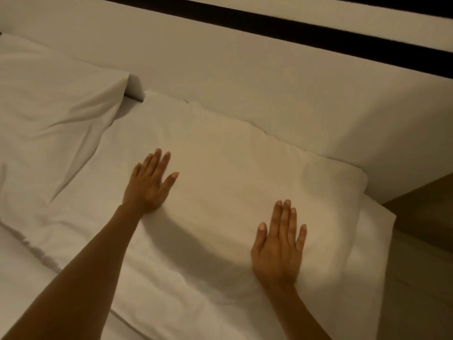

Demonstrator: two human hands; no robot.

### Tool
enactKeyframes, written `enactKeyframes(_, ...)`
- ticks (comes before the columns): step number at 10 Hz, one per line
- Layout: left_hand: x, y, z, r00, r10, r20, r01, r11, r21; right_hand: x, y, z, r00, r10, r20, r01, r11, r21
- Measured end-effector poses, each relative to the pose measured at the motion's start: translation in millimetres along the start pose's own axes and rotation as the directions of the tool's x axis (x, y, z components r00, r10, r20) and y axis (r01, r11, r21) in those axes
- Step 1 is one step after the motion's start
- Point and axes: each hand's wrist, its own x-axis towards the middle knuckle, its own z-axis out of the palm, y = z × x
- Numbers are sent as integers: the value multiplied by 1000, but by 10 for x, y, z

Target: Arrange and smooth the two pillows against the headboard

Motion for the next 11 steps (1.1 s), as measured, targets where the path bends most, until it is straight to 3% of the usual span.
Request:
enactKeyframes(1, -83, -362, -95, 991, -129, 41, 127, 990, 60, -47, 139, -40, 999, 25, 22, -24, 999, -40)
enactKeyframes(2, -125, -642, -329, 952, -277, 127, 250, 949, 192, -75, 223, -115, 986, 168, 8, -167, 983, -69)
enactKeyframes(3, -181, -561, -512, 973, -229, -22, 229, 961, 153, -99, 122, -277, 963, 268, -1, -268, 962, -48)
enactKeyframes(4, -365, -109, -492, 997, -33, -64, 32, 999, -17, -184, -258, -299, 998, 58, 9, -58, 998, 10)
enactKeyframes(5, -637, 277, -157, 987, 153, 41, -151, 987, -54, -334, -725, -127, 986, -157, 58, 153, 986, 69)
enactKeyframes(6, -776, 303, 165, 991, 126, 46, -124, 991, -58, -419, -764, 90, 963, -243, 114, 238, 970, 57)
enactKeyframes(7, -798, 184, 244, 998, 56, 32, -56, 998, -5, -466, -461, 179, 973, -202, 109, 198, 979, 48)
enactKeyframes(10, -921, -156, -73, 975, -69, 213, 55, 996, 69, -672, 251, -151, 989, -42, 142, 43, 999, -4)
enactKeyframes(11, -1033, -202, -258, 959, -168, 227, 148, 984, 102, -669, 364, -295, 987, 86, 133, -83, 996, -32)
